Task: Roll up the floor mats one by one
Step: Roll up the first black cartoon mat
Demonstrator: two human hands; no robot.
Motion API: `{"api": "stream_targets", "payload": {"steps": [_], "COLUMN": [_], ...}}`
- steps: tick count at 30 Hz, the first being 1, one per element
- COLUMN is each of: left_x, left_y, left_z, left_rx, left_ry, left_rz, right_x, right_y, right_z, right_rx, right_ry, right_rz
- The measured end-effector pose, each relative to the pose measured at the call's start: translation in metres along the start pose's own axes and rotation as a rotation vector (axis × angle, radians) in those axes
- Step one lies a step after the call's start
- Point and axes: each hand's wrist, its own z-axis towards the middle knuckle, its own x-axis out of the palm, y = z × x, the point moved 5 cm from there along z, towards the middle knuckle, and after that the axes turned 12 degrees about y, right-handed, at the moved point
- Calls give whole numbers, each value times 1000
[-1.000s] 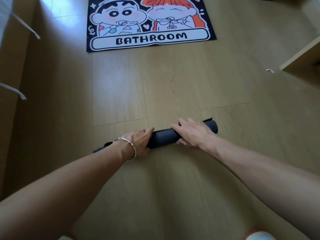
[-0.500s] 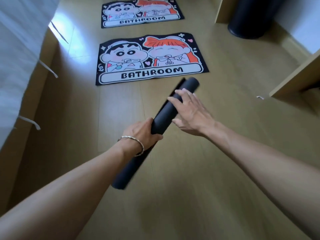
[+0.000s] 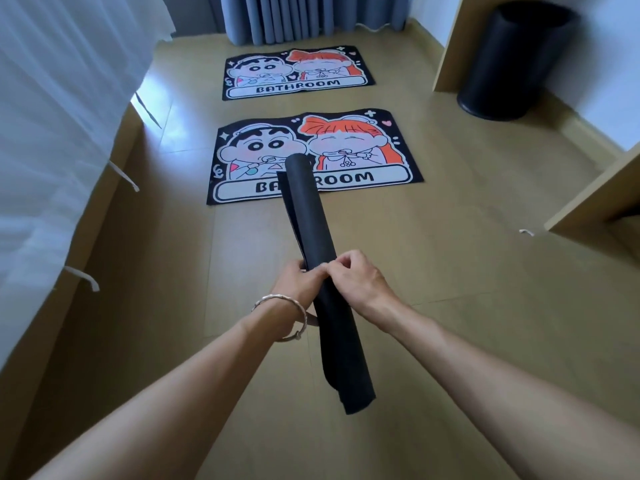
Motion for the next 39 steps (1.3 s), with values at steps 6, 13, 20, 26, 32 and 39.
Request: {"api": "stream_targets", "payload": {"steps": [6, 13, 20, 26, 32, 39], "left_x": [22, 88, 206, 324, 409, 452], "left_y": [-18, -22, -8, -15, 11, 39], "left_z": [-5, 5, 10, -5, -22, -14], "left_rx": [25, -10, -27, -44, -154, -166], "left_ry": [110, 287, 514, 726, 795, 862], "left_rz": [-156, -217, -87, 10, 173, 271], "right_x": [-22, -75, -167, -252, -254, -265], "right_y": [-21, -78, -135, -153, -243, -307], "right_z": [2, -16, -80, -157, -204, -206], "right_rx": [-33, 107, 272, 408, 446, 419], "right_ry": [-39, 20, -131, -241, -501, -613], "right_rz": [113, 400, 119, -300, -160, -291]}}
